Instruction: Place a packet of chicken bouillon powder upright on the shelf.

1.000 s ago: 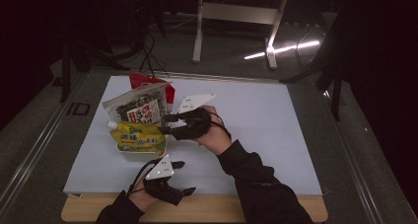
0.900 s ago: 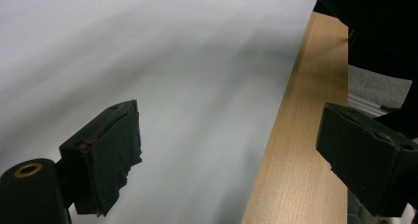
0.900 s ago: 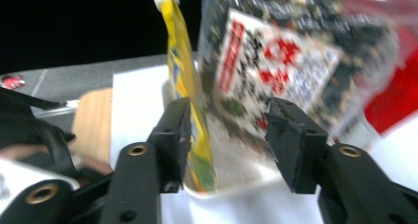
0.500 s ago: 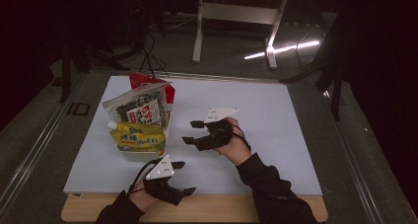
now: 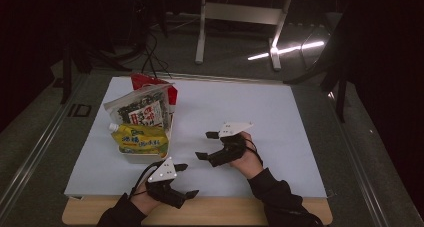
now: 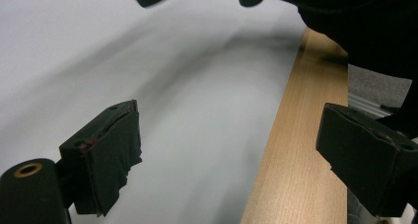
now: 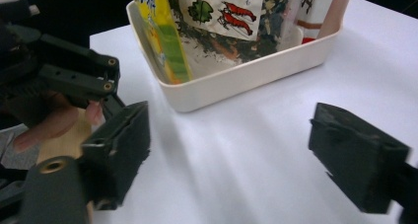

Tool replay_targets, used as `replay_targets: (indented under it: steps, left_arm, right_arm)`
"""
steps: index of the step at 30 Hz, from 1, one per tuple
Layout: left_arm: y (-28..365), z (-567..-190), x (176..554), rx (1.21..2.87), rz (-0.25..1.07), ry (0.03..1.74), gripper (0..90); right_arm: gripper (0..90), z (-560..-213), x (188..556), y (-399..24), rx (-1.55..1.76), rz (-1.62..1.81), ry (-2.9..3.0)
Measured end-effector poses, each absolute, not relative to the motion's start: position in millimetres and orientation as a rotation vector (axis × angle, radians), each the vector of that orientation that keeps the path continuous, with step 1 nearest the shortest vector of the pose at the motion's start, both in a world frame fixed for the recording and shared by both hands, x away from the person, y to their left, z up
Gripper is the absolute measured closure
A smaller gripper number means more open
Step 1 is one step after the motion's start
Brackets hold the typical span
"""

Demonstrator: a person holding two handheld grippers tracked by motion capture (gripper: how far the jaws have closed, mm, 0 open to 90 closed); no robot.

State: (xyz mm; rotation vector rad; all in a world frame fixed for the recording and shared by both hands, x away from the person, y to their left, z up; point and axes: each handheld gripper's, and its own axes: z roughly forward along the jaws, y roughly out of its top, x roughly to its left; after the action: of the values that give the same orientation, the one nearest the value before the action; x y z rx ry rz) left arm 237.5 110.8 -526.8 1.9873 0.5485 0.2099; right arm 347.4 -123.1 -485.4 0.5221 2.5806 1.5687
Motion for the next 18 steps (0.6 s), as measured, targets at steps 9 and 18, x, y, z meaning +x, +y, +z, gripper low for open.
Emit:
replay_targets:
  steps: [9,18]
  left_arm:
    - [110,-527,238,1.992,0.208,0.546,10.9]
    - [109,-528,237,1.997,0.211,0.542,10.8]
  right_arm:
    - [15.1,-505,345,-140,0.592,1.531,2.578]
    - [15.3,-516,348,-145,0.588,1.485,2.585]
